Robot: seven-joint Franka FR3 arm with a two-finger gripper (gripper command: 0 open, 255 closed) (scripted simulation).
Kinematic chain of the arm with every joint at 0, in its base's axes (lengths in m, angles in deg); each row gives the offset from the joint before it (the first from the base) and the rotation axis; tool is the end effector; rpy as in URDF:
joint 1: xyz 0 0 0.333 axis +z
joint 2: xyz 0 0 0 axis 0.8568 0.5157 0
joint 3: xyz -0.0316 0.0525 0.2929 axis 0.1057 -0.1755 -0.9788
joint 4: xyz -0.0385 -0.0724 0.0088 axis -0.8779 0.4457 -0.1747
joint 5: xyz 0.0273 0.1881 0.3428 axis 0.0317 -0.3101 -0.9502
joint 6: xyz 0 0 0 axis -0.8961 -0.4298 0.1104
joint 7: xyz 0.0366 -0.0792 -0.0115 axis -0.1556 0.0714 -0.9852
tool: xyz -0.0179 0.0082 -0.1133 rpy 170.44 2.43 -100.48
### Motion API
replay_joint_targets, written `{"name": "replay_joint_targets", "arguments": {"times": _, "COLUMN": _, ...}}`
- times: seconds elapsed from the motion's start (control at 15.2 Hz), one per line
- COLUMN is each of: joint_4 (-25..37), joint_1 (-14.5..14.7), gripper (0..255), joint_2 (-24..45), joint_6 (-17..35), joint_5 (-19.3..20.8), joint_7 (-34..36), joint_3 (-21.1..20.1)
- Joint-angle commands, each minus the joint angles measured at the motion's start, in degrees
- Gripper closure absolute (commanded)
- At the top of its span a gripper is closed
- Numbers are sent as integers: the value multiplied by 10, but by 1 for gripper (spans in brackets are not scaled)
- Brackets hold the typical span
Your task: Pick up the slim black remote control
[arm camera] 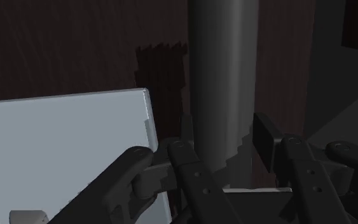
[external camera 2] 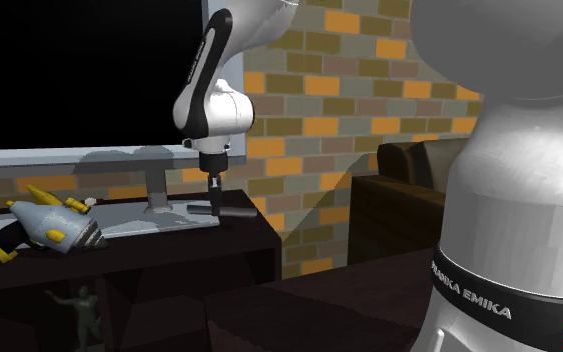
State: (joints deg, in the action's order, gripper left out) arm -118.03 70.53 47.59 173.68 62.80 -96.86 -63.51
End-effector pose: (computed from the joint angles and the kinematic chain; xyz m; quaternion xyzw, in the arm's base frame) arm 0.6001 0.1798 0.1550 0.7450 0.6658 0.0312 0.0267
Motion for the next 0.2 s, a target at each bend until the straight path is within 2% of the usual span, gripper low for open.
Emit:
{"name": "replay_joint_targets", "arguments": {"times": 0.0, "joint_4": -4, "joint_1": -1, "gripper": 255, "joint_2": -13, "joint_6": -10, "joint_5": -2, "joint_7": -1, "joint_3": -2}}
{"name": "replay_joint_targets", "arguments": {"times": 0.13, "joint_4": -4, "joint_1": -1, "gripper": 255, "joint_2": -14, "joint_6": -10, "joint_5": -2, "joint_7": -1, "joint_3": -2}}
